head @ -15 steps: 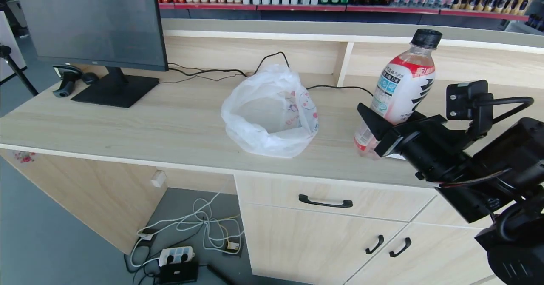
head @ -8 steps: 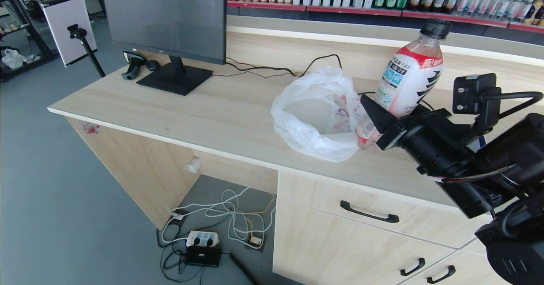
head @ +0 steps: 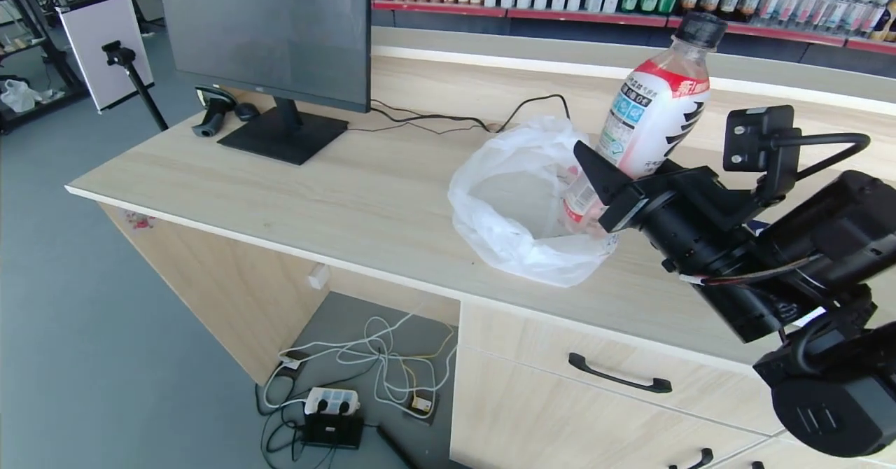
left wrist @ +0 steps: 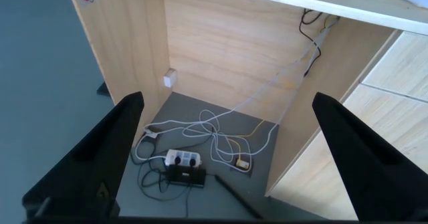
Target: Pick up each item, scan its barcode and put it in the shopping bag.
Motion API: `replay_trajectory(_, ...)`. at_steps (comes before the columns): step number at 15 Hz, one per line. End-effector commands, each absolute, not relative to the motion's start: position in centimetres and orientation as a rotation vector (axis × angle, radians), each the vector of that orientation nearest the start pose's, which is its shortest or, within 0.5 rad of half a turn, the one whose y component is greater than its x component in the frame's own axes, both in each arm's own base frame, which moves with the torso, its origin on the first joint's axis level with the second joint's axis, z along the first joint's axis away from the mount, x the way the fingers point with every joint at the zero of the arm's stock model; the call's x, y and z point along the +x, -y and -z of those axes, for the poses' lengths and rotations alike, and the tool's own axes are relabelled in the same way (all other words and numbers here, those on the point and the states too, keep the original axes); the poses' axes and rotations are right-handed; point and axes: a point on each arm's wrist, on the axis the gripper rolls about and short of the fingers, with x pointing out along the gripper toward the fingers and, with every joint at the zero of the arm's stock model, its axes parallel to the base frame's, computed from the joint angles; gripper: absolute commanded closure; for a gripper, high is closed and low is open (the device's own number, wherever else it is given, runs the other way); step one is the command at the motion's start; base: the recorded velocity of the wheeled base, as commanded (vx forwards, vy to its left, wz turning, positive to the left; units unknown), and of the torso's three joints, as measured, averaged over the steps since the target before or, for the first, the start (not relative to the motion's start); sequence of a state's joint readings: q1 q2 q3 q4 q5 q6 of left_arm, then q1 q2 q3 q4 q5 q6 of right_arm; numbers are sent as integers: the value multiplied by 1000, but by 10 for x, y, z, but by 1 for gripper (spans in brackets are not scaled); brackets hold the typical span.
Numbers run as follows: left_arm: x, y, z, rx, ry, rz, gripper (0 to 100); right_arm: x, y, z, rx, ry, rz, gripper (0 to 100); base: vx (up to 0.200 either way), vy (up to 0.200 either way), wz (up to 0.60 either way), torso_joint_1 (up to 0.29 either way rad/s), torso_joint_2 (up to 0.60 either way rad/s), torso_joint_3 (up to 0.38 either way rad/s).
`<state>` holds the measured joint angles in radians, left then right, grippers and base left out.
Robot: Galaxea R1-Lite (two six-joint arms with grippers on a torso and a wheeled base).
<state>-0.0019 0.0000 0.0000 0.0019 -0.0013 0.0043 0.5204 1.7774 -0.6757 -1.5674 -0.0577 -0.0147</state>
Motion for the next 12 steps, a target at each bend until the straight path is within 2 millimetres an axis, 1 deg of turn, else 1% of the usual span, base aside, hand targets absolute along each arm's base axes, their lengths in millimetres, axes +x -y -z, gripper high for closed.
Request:
replay_trajectory(1,-23,0,-75,5,-2,3,0,269,-155,-220,128,473,-463,100,0,0,0,0,0,0)
replay_trajectory(2,-23,0,-75,3,-2,2,0,272,-157,-222,129,484,-462,100,0,0,0,0,0,0)
replay_trajectory(3,-23,0,-75,3,-2,2,0,282,-163,-223,134,500,-461,100,0,0,0,0,0,0)
replay_trajectory(4,-23,0,-75,2,-2,0,0,291,-168,-220,134,500,-461,100,0,0,0,0,0,0)
replay_trajectory(7,-23,0,-75,2,-2,0,0,310,-180,-215,139,512,-467,100,0,0,0,0,0,0)
replay_trajectory(8,-23,0,-75,0,-2,2,0,320,-186,-213,158,520,-471,100,0,0,0,0,0,0)
replay_trajectory(10,-23,0,-75,3,-2,2,0,332,-192,-210,193,528,-479,100,0,0,0,0,0,0)
replay_trajectory(11,-23,0,-75,3,-2,3,0,334,-194,-208,199,525,-481,100,0,0,0,0,0,0)
replay_trajectory(12,-23,0,-75,5,-2,3,0,338,-196,-203,194,515,-495,100,0,0,0,0,0,0)
